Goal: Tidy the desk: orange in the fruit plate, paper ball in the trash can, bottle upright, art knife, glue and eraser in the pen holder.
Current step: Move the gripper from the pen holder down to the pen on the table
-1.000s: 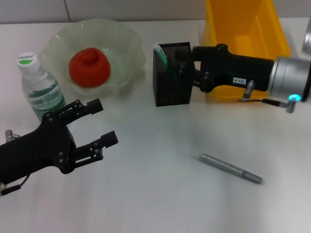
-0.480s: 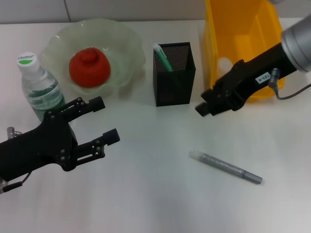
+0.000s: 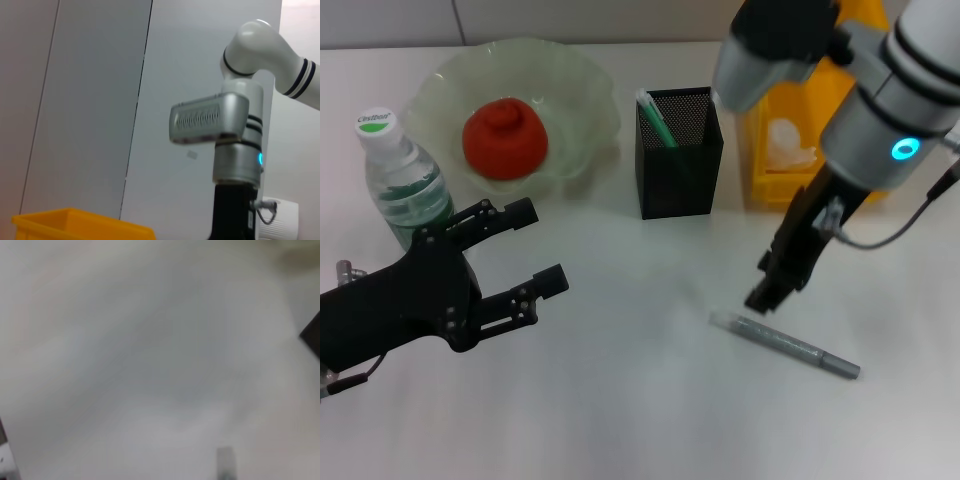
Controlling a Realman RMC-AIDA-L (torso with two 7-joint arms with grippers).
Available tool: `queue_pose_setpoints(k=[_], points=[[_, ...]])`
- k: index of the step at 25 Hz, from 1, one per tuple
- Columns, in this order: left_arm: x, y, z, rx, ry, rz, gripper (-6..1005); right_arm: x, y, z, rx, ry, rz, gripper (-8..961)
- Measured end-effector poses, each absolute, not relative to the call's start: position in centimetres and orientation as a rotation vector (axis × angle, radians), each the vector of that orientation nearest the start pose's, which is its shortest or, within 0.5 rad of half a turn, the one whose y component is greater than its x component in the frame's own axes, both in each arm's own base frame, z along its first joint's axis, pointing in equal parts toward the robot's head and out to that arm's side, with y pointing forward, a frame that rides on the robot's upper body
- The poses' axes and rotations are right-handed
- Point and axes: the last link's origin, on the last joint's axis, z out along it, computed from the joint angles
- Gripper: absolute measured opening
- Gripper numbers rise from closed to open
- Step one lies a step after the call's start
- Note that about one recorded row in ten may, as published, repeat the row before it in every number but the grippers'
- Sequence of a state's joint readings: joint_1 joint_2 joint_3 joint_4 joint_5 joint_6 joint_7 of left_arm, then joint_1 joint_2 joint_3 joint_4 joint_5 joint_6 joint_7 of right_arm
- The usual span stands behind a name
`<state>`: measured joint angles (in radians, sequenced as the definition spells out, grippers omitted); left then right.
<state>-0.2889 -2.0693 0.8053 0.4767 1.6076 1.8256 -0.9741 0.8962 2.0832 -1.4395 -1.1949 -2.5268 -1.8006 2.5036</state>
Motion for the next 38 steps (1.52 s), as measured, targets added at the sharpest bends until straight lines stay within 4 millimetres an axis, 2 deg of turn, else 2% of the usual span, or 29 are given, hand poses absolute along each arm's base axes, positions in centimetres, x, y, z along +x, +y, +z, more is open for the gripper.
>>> queue_pose_setpoints(k=[1,11,26,34,38], points=[[-28.2,24.1,0.1,-2.541,-0.377,-1.202,787,11.3,34.7,-3.1,-2.895,0.682,-0.856,490],[-28.2,24.0,0.0,-2.542,-0.385,-1.209,786,13.5,34.2,-5.5,-2.833,0.662,-1.02,500],[-28.2,23.9,-0.1,-2.544,-0.388,-1.214,786,15.0,33.7,-7.4,-2.833,0.671,-1.054,494],[-28.2,23.8,-0.2,-2.543,-0.398,-1.222,787,15.3,33.6,-7.8,-2.83,0.662,-1.062,403],[-28.3,23.7,-0.3,-2.542,-0.403,-1.223,787,15.4,33.7,-7.9,-2.826,0.663,-1.058,320]])
